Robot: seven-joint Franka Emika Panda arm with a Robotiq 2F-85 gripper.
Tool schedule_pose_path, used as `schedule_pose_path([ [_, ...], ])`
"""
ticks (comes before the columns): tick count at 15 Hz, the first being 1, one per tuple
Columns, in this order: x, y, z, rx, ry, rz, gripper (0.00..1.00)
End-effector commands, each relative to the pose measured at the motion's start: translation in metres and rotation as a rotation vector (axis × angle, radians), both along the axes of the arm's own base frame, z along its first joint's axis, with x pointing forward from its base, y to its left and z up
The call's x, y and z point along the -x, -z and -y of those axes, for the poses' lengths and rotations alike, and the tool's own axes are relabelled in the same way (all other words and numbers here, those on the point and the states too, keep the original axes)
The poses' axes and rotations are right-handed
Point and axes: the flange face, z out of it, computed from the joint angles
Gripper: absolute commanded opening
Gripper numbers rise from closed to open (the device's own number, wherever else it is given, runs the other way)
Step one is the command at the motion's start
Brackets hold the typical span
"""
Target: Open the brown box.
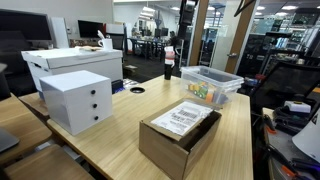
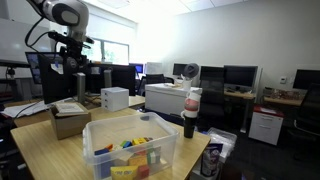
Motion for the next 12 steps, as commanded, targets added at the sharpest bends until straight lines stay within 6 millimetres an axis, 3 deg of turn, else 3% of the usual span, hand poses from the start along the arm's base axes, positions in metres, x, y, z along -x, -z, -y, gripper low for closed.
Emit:
schedule_pose_path([
  [1,0.013,-0.002,0.005,0.027,0.054,0.007,1.0],
  [12,0.066,0.037,0.033,0.094,0.201,-0.08,1.0],
])
